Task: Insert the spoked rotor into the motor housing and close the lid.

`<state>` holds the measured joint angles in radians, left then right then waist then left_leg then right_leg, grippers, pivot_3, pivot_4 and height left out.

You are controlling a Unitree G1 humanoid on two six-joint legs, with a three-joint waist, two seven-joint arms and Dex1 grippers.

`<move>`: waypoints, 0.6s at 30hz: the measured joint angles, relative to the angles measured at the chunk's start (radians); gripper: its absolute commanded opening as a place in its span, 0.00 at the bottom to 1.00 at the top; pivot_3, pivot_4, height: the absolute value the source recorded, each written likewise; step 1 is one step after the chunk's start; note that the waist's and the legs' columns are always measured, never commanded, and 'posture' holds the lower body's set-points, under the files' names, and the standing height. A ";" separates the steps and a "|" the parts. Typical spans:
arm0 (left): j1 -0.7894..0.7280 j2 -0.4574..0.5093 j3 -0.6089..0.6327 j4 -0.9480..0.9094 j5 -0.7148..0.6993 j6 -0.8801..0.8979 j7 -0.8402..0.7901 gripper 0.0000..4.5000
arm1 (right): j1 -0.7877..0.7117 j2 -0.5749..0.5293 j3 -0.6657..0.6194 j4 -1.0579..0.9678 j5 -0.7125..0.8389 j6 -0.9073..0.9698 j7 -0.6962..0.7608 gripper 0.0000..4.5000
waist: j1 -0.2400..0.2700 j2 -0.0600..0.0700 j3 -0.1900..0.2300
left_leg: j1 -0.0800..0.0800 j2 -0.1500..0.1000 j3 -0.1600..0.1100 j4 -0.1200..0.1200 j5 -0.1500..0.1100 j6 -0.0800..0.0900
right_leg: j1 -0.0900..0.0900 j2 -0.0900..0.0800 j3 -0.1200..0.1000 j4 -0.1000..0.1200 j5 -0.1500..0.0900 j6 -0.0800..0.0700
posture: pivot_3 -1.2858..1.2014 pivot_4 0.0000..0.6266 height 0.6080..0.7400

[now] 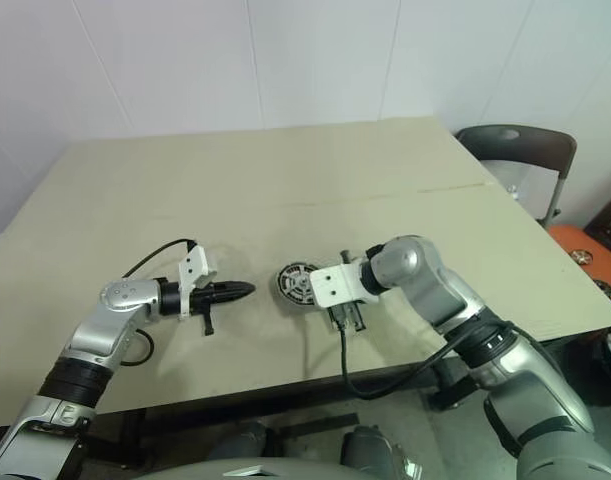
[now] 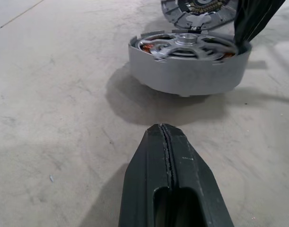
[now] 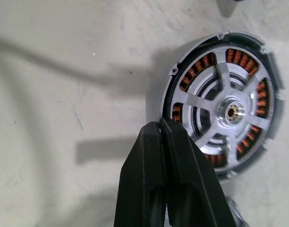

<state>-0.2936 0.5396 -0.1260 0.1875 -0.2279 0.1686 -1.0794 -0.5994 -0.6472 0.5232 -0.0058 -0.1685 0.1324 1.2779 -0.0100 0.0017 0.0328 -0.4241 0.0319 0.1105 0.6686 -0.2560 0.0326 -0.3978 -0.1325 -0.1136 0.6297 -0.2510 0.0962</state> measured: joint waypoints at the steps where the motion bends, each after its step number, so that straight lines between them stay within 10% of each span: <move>1: -0.002 0.000 0.000 0.003 0.000 0.000 0.000 0.00 | 0.004 0.000 0.000 -0.005 0.002 0.012 0.003 0.10 | 0.000 0.000 0.000 | 0.000 0.000 0.000 0.000 0.000 0.000 | 0.000 0.000 0.000 0.000 0.000 0.000 | 0.52 0.00 1.00; 6: -0.015 0.001 0.000 0.006 0.000 -0.002 0.000 0.00 | 0.009 0.012 -0.002 -0.026 0.025 0.026 -0.009 0.45 | -0.001 0.000 0.000 | 0.000 0.000 0.000 0.000 0.000 0.000 | 0.000 0.000 0.000 0.000 0.000 0.000 | 0.52 0.00 1.00; 14: -0.020 0.002 -0.001 0.008 0.000 -0.002 -0.003 0.00 | -0.084 0.131 -0.148 0.041 0.135 0.036 -0.126 0.45 | -0.003 0.000 0.000 | 0.000 0.000 0.000 0.000 0.000 0.000 | 0.000 0.000 0.000 0.001 0.001 0.001 | 0.52 0.00 1.00; 18: -0.023 0.001 -0.001 0.008 0.000 -0.002 -0.004 0.00 | -0.189 0.098 -0.241 0.141 0.138 0.001 -0.199 0.24 | 0.003 0.000 0.000 | 0.000 0.000 0.000 0.000 0.000 0.000 | 0.000 0.000 0.000 -0.001 0.000 0.000 | 0.52 0.00 1.00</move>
<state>-0.3167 0.5402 -0.1272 0.1959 -0.2279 0.1664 -1.0836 -0.7886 -0.5489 0.2820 0.1355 -0.0308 0.1334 1.0786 -0.0073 0.0013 0.0328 -0.4245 0.0315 0.1106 0.6686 -0.2564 0.0323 -0.3977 -0.1325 -0.1137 0.6290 -0.2506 0.0966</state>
